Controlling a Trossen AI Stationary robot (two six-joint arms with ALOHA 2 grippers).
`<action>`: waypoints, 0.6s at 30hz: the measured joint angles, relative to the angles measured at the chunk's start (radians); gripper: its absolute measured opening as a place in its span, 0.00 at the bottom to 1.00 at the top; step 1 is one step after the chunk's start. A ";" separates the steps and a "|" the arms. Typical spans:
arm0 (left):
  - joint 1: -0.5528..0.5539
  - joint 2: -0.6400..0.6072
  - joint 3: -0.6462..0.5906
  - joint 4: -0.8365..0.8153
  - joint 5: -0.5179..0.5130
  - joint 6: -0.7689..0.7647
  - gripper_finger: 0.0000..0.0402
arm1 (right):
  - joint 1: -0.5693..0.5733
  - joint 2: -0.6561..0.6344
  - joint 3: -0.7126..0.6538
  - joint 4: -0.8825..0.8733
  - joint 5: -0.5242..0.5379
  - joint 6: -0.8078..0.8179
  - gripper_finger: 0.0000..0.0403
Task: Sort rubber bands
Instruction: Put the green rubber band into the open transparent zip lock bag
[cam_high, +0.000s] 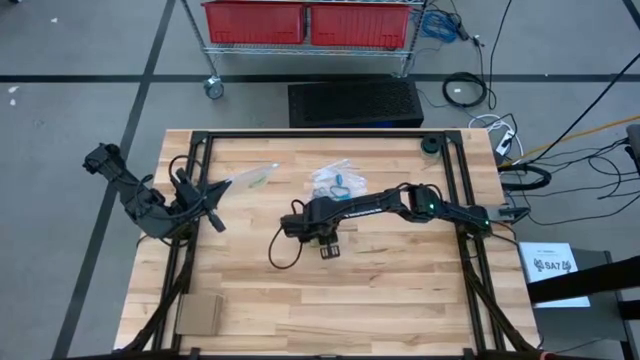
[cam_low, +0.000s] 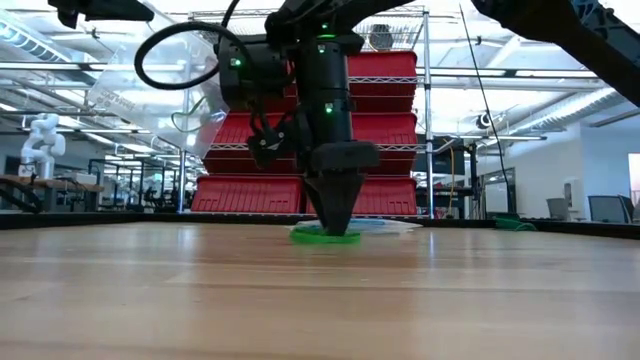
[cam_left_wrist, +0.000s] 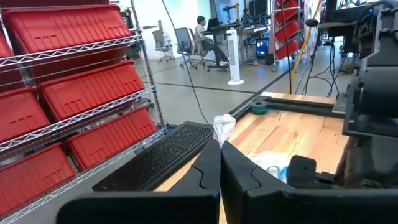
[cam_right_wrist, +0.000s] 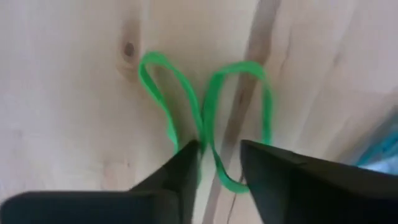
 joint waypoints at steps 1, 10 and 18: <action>0.000 0.000 0.000 0.000 0.000 0.000 0.00 | 0.003 0.001 0.005 -0.008 0.000 0.013 0.26; 0.000 0.000 0.000 0.000 0.008 0.000 0.00 | 0.021 -0.012 0.009 -0.157 -0.067 0.035 0.59; 0.000 0.000 0.000 0.000 0.008 0.000 0.00 | 0.022 -0.049 0.009 -0.276 -0.060 0.072 0.63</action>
